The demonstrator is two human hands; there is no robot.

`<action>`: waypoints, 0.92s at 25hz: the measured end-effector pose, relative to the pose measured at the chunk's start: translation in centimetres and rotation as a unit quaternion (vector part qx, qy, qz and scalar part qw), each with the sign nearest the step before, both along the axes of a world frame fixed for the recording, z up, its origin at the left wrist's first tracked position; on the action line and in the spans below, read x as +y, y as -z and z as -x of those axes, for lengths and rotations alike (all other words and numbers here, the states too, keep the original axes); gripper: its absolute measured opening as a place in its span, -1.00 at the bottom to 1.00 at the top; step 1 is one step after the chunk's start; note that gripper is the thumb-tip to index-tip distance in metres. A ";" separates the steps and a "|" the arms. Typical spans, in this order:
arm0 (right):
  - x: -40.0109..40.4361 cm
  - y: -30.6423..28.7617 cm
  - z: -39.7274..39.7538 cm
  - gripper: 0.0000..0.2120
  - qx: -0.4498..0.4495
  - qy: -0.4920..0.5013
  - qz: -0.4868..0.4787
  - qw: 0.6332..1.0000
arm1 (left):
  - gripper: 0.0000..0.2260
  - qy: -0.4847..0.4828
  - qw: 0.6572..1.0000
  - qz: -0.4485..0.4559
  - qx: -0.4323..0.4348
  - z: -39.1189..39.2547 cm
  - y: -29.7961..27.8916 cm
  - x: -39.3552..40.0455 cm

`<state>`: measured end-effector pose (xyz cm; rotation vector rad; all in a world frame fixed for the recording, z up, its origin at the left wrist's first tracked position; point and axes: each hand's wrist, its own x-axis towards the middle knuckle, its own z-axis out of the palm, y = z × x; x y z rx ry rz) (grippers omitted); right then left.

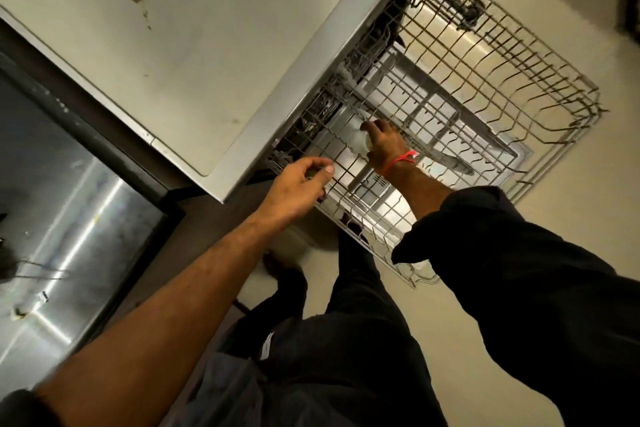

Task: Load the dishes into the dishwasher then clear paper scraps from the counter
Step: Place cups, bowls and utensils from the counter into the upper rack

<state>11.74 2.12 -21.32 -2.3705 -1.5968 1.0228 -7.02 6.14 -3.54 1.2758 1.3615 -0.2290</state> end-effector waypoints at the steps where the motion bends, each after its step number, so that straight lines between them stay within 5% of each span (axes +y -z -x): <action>1: 0.0 -0.1 -0.2 -0.33 -0.001 -0.002 0.006 1.000 | -0.70 0.005 1.000 -0.001 0.002 -0.1 -0.1 0.0; 11: -0.9 -0.8 -0.1 -0.28 -0.003 0.081 -0.049 0.995 | -0.74 0.021 1.000 -0.022 0.007 -1.2 0.1 0.2; 23: 0.3 0.6 -0.1 -0.28 -0.074 -0.039 0.090 0.992 | -0.73 0.033 0.998 -0.055 0.001 -0.1 -1.6 -0.1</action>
